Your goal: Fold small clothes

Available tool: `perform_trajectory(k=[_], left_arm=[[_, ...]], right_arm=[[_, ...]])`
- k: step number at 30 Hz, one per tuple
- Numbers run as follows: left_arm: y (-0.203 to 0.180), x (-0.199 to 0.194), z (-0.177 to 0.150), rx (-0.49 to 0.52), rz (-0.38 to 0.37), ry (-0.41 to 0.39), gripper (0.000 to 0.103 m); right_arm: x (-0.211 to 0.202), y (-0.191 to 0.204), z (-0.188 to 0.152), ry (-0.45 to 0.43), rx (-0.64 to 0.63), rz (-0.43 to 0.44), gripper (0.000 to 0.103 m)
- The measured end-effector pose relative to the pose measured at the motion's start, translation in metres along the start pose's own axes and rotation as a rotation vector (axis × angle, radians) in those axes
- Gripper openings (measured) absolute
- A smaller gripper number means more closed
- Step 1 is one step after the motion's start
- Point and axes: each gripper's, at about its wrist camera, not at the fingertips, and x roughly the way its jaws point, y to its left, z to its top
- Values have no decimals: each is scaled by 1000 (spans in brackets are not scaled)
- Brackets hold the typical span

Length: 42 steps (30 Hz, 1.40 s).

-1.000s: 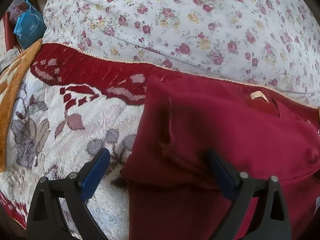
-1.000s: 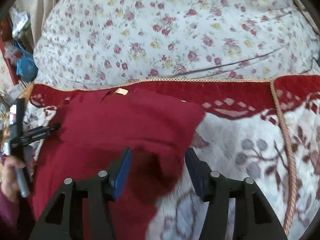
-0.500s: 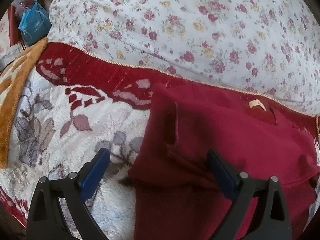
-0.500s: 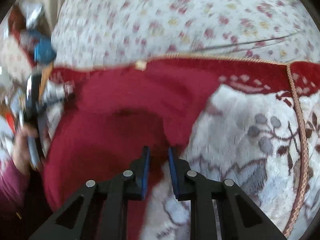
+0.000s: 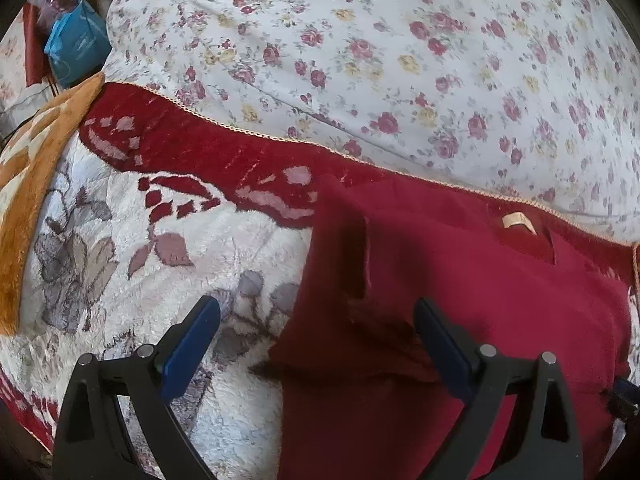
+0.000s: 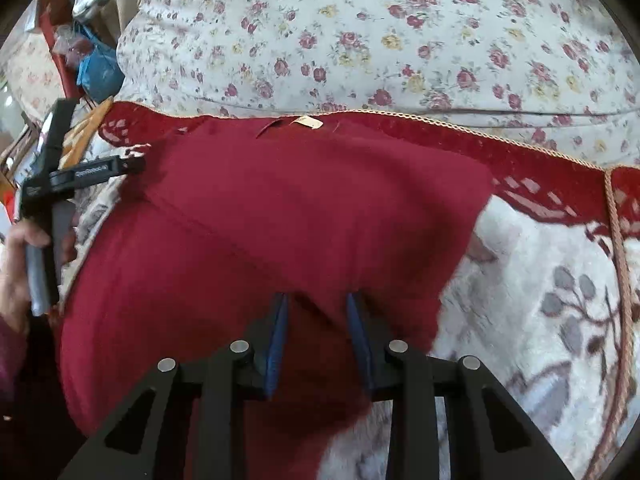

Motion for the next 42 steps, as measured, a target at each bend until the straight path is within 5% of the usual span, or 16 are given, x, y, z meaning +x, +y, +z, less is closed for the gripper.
perform_trajectory(k=[4, 8, 10, 15, 17, 19, 24, 28, 32, 42], left_arm=[[-3, -4, 0, 7, -7, -21, 97], [-9, 6, -3, 39, 13, 10, 97], [-12, 13, -7, 58, 29, 27, 97], [-13, 12, -9, 70, 37, 19, 97], [-13, 12, -9, 68, 38, 18, 97], [-12, 11, -10, 67, 37, 17, 97], [-11, 9, -10, 70, 33, 12, 97], [-10, 6, -11, 70, 26, 8, 97], [-7, -3, -14, 69, 12, -1, 97], [23, -40, -44, 99, -54, -2, 97]], right_arm=[[-21, -24, 23, -130, 146, -27, 57], [6, -26, 40, -130, 143, -85, 57], [38, -29, 44, -47, 109, -224, 52], [30, -36, 37, -66, 188, -239, 53], [18, -37, 34, -102, 219, -226, 75], [13, -40, 32, -129, 259, -215, 83], [24, -44, 24, -69, 321, -170, 83], [10, -32, 12, -115, 291, -177, 84], [20, -29, 2, -2, 219, -287, 84], [-29, -26, -26, -81, 287, -174, 85]])
